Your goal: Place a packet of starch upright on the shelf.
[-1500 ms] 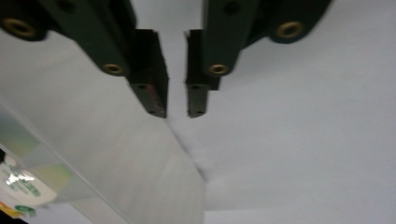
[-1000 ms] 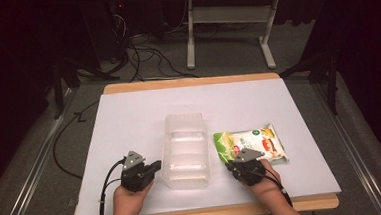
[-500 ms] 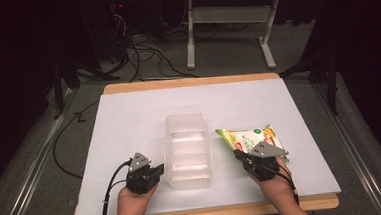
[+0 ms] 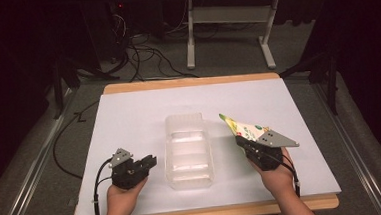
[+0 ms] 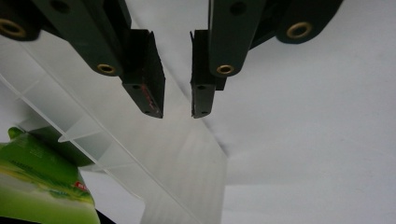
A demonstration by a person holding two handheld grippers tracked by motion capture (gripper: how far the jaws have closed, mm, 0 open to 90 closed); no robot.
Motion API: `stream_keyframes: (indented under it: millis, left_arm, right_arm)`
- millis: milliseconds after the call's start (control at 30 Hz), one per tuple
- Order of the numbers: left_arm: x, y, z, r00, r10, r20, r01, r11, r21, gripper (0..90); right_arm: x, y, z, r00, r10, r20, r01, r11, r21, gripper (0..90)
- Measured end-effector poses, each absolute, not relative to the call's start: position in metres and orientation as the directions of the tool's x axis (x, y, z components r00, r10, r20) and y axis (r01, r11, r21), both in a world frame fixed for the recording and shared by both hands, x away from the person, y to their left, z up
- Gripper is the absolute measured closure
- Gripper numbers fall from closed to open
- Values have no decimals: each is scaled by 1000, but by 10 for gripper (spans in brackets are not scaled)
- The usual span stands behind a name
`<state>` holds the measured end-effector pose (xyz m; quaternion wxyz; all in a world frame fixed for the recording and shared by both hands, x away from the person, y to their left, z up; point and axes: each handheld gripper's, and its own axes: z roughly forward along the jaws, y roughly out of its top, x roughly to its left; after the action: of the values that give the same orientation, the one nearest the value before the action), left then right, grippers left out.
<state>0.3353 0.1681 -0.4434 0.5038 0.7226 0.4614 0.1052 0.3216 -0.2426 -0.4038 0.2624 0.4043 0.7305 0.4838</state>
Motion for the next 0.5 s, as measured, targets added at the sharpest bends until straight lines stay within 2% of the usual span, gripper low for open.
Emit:
stream_keyframes:
  millis: [133, 500]
  left_arm:
    - [339, 180, -444, 518, 775, -364, 578, -3, 816, 695]
    - [342, 192, -443, 492, 785, -377, 578, 29, 815, 656]
  right_arm:
    - [330, -240, -394, -555, 832, 21, 294, 172, 940, 892]
    - [346, -231, -376, -571, 820, 50, 239, 107, 965, 894]
